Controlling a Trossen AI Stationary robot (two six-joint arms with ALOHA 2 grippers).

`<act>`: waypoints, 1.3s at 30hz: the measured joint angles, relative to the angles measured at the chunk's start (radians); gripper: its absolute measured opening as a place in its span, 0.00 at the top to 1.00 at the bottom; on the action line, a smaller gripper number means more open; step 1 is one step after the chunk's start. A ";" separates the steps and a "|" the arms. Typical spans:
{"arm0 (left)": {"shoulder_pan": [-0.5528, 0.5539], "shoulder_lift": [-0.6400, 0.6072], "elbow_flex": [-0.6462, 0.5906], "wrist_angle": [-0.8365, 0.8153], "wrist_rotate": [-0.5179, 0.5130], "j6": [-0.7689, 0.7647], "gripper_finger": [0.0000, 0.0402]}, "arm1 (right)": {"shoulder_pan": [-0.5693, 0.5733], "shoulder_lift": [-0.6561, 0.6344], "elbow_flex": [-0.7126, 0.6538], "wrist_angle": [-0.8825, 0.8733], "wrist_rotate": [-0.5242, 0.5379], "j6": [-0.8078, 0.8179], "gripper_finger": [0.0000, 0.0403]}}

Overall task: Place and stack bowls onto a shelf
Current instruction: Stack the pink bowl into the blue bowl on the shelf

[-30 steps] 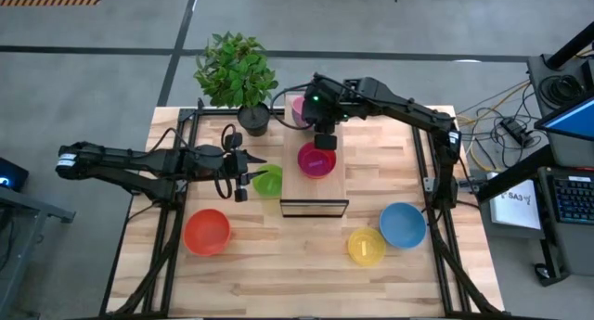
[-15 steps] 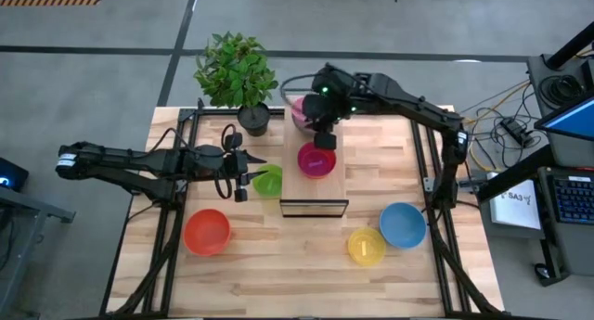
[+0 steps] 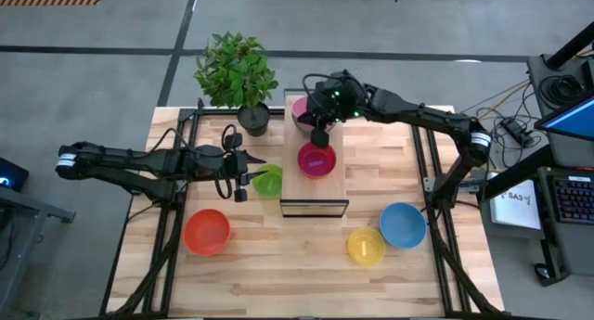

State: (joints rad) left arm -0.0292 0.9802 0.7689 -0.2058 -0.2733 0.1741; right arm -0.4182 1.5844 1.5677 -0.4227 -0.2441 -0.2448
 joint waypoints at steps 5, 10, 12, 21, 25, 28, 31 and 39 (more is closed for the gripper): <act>0.000 0.000 0.000 0.000 0.000 0.000 0.74 | -0.025 -0.058 -0.158 0.176 0.000 0.055 0.98; 0.000 0.000 0.000 0.002 0.000 0.000 0.74 | -0.022 -0.083 -0.249 0.235 -0.005 0.090 0.98; 0.000 0.000 0.000 0.004 0.000 0.000 0.74 | -0.023 -0.090 -0.269 0.252 -0.006 0.097 0.98; 0.000 0.000 0.000 0.004 0.000 0.000 0.74 | -0.023 -0.147 -0.277 0.264 -0.026 0.091 0.98; 0.000 0.000 0.000 0.003 0.000 0.000 0.74 | -0.027 -0.199 -0.341 0.287 -0.024 0.080 0.98; 0.000 0.000 0.000 0.003 0.000 0.000 0.74 | -0.050 -0.261 -0.414 0.344 -0.021 0.095 0.98; 0.000 0.000 0.000 0.003 0.000 0.005 0.74 | -0.093 -0.326 -0.509 0.433 -0.017 0.133 0.98; 0.000 0.000 0.000 0.003 0.000 0.008 0.74 | -0.188 -0.391 -0.705 0.564 -0.017 0.252 0.98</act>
State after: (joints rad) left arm -0.0296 0.9802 0.7689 -0.2024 -0.2729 0.1822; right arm -0.6063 1.1931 0.8622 0.1416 -0.2610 0.0076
